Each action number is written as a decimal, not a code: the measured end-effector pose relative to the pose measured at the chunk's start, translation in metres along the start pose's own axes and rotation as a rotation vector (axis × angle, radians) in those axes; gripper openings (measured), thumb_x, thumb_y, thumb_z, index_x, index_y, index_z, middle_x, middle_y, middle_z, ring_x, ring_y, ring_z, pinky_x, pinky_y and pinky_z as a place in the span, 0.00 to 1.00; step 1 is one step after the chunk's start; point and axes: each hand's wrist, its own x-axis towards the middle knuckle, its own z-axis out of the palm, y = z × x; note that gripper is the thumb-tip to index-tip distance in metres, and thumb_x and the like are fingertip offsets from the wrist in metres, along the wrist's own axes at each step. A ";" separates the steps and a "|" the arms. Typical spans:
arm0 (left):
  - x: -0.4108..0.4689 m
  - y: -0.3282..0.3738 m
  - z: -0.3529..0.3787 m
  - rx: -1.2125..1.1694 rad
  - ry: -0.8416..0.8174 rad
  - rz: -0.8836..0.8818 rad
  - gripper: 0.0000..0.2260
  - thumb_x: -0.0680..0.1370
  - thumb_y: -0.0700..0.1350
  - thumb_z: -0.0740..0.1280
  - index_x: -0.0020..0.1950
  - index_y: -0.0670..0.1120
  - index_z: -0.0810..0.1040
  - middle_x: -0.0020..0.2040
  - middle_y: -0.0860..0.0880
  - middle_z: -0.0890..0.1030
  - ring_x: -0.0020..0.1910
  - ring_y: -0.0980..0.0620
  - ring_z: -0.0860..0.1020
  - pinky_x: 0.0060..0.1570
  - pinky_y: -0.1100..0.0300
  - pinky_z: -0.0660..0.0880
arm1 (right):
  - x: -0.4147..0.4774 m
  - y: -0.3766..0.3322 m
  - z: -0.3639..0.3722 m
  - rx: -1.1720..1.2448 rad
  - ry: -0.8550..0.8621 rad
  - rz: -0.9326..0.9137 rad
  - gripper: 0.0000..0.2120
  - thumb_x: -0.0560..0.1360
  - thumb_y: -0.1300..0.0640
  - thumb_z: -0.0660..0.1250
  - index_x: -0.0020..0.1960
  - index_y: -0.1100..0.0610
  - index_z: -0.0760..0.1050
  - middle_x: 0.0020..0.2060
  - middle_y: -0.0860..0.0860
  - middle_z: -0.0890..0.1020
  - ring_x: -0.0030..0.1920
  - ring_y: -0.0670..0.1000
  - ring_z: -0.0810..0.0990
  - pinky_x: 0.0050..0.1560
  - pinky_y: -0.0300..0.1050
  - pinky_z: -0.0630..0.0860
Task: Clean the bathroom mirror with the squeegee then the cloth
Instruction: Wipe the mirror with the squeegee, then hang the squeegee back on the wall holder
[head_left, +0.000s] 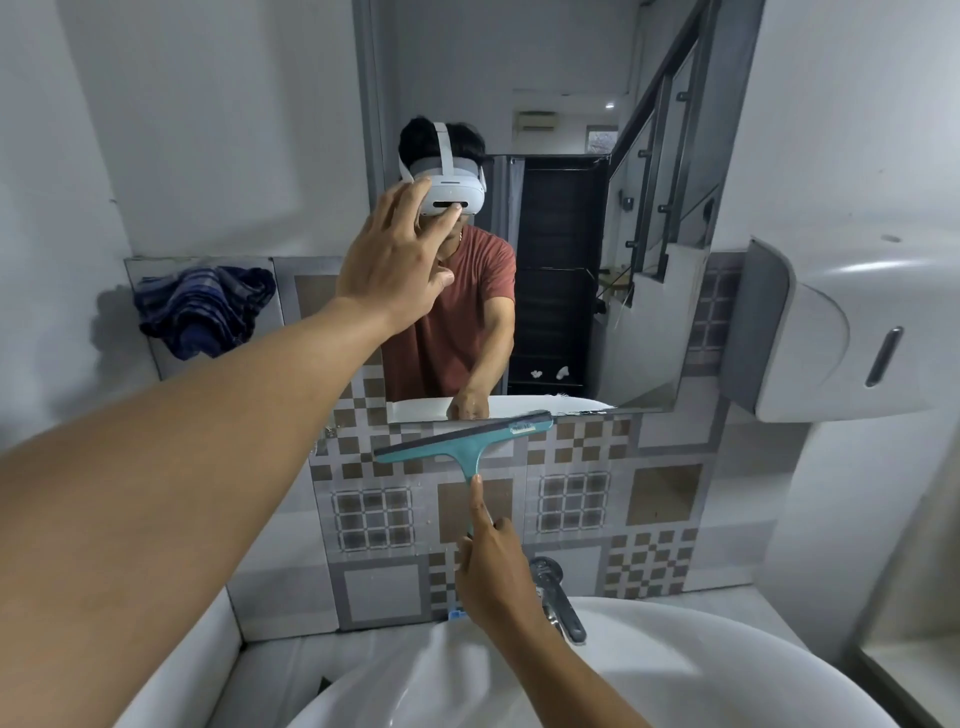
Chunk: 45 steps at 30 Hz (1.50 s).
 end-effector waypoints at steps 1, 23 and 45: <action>-0.002 0.000 0.000 -0.002 -0.012 -0.004 0.32 0.74 0.50 0.74 0.75 0.46 0.68 0.76 0.39 0.64 0.75 0.38 0.62 0.72 0.43 0.67 | -0.002 0.000 -0.002 -0.003 -0.015 0.003 0.42 0.82 0.67 0.58 0.79 0.42 0.34 0.52 0.52 0.69 0.38 0.42 0.68 0.50 0.40 0.75; -0.139 0.099 -0.063 -0.531 -0.552 -0.026 0.15 0.77 0.43 0.70 0.64 0.53 0.81 0.61 0.50 0.82 0.60 0.50 0.78 0.61 0.49 0.75 | -0.035 -0.033 -0.176 -0.168 -0.161 -0.141 0.19 0.72 0.58 0.77 0.61 0.55 0.77 0.47 0.51 0.84 0.34 0.48 0.82 0.32 0.40 0.79; -0.172 0.096 -0.099 -0.823 -0.602 -0.502 0.11 0.75 0.43 0.74 0.57 0.48 0.84 0.50 0.55 0.85 0.46 0.60 0.83 0.49 0.67 0.77 | -0.030 -0.068 -0.191 0.215 -0.028 -0.316 0.25 0.66 0.64 0.81 0.58 0.52 0.76 0.47 0.53 0.82 0.40 0.53 0.86 0.45 0.54 0.85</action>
